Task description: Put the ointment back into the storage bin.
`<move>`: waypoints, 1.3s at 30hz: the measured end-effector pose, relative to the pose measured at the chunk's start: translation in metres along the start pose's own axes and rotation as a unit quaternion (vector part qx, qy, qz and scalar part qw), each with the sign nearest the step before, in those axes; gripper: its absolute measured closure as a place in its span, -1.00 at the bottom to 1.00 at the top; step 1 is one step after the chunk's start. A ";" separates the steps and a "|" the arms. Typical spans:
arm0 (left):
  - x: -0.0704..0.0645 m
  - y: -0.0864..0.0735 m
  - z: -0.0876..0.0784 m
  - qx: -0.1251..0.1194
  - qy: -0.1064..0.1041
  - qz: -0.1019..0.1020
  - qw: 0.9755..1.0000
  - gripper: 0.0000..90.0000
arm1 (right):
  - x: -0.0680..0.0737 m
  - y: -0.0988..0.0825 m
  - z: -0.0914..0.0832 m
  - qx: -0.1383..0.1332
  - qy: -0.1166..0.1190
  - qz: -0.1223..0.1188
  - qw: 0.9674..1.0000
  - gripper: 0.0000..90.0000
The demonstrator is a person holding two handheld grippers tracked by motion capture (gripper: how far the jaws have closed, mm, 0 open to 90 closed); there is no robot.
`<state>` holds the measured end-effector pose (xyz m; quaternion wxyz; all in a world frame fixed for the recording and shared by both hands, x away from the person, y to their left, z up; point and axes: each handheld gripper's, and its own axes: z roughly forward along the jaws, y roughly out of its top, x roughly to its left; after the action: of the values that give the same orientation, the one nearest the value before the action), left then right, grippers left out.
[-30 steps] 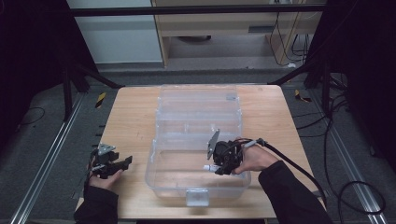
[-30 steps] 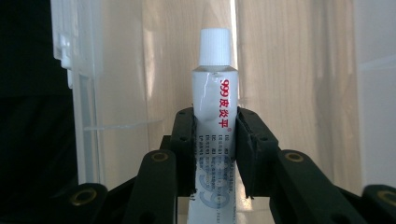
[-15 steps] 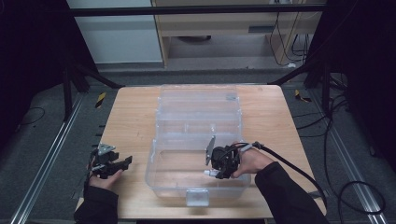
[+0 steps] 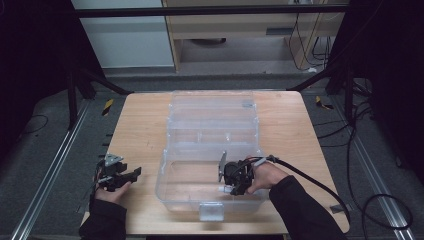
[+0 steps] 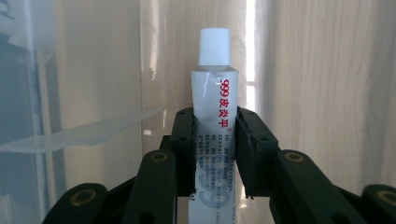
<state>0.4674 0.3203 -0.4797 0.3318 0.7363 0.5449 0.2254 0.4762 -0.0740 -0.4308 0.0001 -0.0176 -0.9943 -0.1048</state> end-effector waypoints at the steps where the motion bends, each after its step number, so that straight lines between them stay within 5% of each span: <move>1: 0.000 0.000 0.000 0.000 0.000 0.000 1.000 -0.15 | 0.000 0.000 0.001 0.001 0.001 0.000 1.000 0.55; 20: 0.000 0.000 0.000 0.002 -0.001 -0.001 1.000 -0.15 | 0.000 0.001 0.016 0.020 0.001 0.011 1.000 0.54; 24: 0.000 0.000 0.001 0.002 -0.001 -0.001 1.000 -0.15 | -0.002 0.000 0.018 0.021 0.001 -0.003 1.000 0.53; 28: 0.000 0.000 0.000 0.002 -0.001 -0.001 1.000 -0.15 | 0.000 0.000 0.018 0.032 -0.003 0.011 0.999 0.51; 34: 0.000 0.000 0.001 0.003 -0.001 0.000 1.000 -0.15 | -0.001 -0.002 0.013 0.019 -0.010 0.000 1.000 0.51; 39: 0.000 0.000 0.001 0.003 -0.001 -0.001 1.000 -0.15 | -0.001 -0.005 0.000 -0.010 -0.019 0.018 1.000 0.46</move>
<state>0.4677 0.3206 -0.4803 0.3304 0.7368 0.5462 0.2228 0.4772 -0.0788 -0.4322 -0.0173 -0.0372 -0.9926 -0.1143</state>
